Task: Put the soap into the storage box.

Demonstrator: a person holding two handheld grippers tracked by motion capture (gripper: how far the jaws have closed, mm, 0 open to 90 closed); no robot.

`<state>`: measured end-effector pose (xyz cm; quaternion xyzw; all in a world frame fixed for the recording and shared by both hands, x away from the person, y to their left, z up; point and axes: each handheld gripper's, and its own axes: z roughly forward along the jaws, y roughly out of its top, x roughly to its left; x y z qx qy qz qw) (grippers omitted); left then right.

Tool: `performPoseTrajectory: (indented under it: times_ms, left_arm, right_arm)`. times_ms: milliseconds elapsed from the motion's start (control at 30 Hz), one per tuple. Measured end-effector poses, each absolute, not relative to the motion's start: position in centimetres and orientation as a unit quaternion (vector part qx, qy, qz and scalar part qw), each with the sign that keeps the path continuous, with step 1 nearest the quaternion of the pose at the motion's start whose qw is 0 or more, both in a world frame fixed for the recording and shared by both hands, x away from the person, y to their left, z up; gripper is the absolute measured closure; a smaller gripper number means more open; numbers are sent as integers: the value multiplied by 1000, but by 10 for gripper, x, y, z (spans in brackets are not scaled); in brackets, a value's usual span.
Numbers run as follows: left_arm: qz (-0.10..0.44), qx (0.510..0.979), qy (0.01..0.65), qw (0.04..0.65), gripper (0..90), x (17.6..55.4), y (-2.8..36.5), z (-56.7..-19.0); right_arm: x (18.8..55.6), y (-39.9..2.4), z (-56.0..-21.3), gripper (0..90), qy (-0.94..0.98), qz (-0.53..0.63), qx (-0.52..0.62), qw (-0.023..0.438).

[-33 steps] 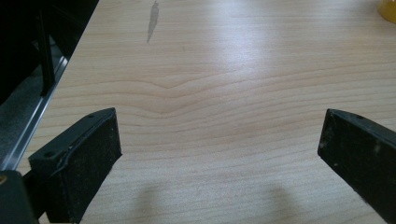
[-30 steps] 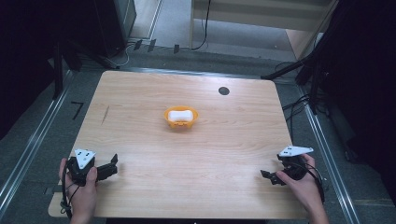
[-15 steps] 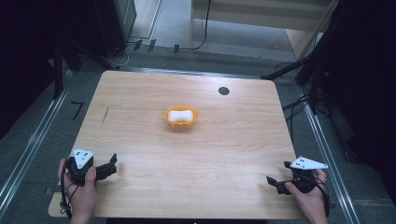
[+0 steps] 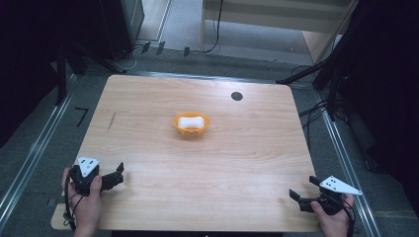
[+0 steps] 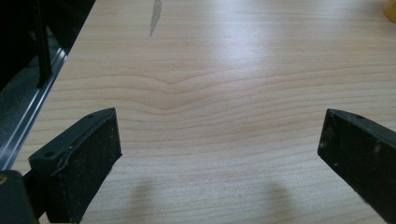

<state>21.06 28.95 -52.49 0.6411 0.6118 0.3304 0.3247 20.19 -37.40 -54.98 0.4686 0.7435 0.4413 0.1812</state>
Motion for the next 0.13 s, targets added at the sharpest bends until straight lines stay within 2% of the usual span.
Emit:
performPoseTrajectory:
  times_ms: [133]
  left_arm:
    - [324, 643, 615, 321, 0, 213, 290, -525]
  right_arm:
    - [199, -370, -550, 0, 747, 433, 466, 194]
